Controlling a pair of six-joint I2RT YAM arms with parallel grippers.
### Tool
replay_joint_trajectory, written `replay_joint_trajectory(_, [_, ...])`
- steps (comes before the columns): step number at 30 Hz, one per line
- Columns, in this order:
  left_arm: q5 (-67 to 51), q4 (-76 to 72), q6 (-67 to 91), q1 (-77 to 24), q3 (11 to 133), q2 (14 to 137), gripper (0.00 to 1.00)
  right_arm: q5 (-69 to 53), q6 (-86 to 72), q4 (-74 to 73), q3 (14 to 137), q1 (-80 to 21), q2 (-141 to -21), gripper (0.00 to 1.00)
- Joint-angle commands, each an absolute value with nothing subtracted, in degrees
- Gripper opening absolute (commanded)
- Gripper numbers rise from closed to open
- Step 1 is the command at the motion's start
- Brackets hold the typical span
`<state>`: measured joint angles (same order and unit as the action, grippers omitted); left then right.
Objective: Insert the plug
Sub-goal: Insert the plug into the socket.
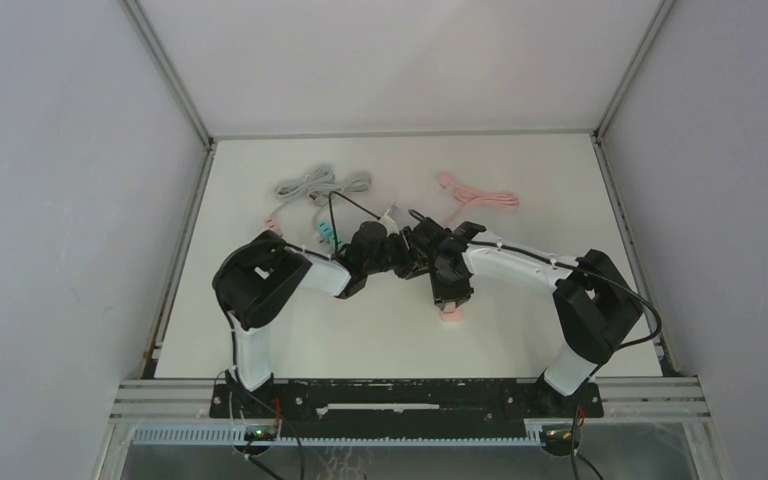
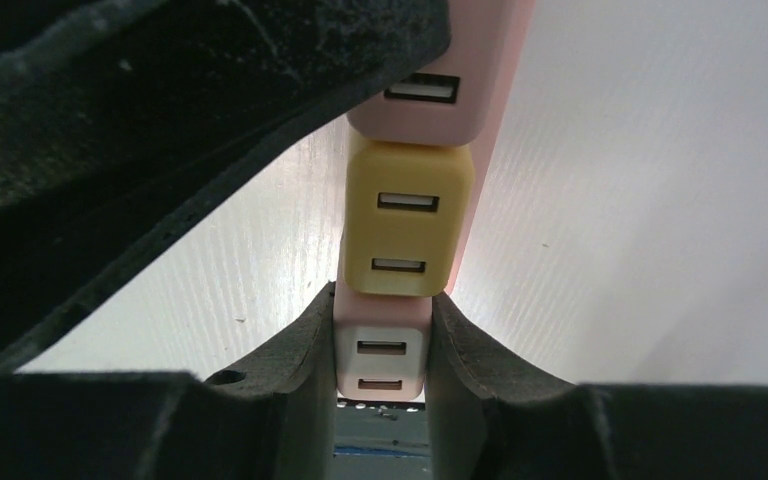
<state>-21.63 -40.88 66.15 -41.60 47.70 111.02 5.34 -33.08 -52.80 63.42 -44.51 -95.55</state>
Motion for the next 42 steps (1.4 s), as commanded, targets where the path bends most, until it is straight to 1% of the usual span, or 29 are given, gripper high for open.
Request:
replay_joint_trajectory(1, [-20.91, -34.37, 65.56, -41.75, 44.75, 113.88, 0.44, 4.75, -34.11, -47.38, 59.84, -48.13, -102.97, 0.00])
replay_joint_trajectory(5, [-20.70, -34.45, 65.66, -41.75, 44.73, 113.74, 0.43, 6.44, -34.14, -47.82, 59.32, -48.27, -103.26, 0.00])
replay_joint_trajectory(10, [-20.56, -34.46, 65.72, -41.76, 44.47, 113.44, 0.43, 4.19, -34.41, -43.80, 53.24, -43.93, -99.98, 0.00])
replay_joint_trajectory(13, [-20.42, -34.48, 65.75, -41.75, 44.47, 113.46, 0.43, 3.77, -34.45, -43.33, 52.16, -42.15, -99.43, 0.00])
replay_joint_trajectory(24, [-20.31, -34.45, 65.82, -41.75, 44.31, 113.33, 0.43, 4.11, -35.73, -43.94, 56.25, -46.76, -104.05, 0.00])
replay_joint_trajectory(27, [-20.24, -34.45, 65.72, -41.75, 44.29, 113.20, 0.44, 5.66, -35.88, -44.89, 56.26, -46.31, -102.08, 0.00])
replay_joint_trajectory(33, [-19.78, -34.46, 65.57, -41.75, 44.14, 112.39, 0.49, 9.54, -36.47, -46.67, 57.41, -45.81, -93.92, 0.00])
replay_joint_trajectory(34, [-19.78, -34.45, 65.56, -41.81, 44.27, 112.19, 0.50, 9.83, -36.44, -46.65, 57.70, -45.79, -92.67, 0.05])
replay_joint_trajectory(39, [-19.15, -33.38, 64.76, -41.81, 44.69, 110.39, 0.55, 11.25, -36.53, -46.03, 57.84, -45.70, -86.50, 0.50])
replay_joint_trajectory(41, [-18.74, -32.19, 64.16, -41.78, 45.16, 109.04, 0.57, 11.69, -36.54, -46.13, 57.90, -45.62, -84.06, 0.62])
replay_joint_trajectory(42, [-18.66, -31.70, 63.89, -41.76, 45.38, 108.24, 0.58, 12.03, -36.56, -46.17, 57.97, -45.65, -82.84, 0.66])
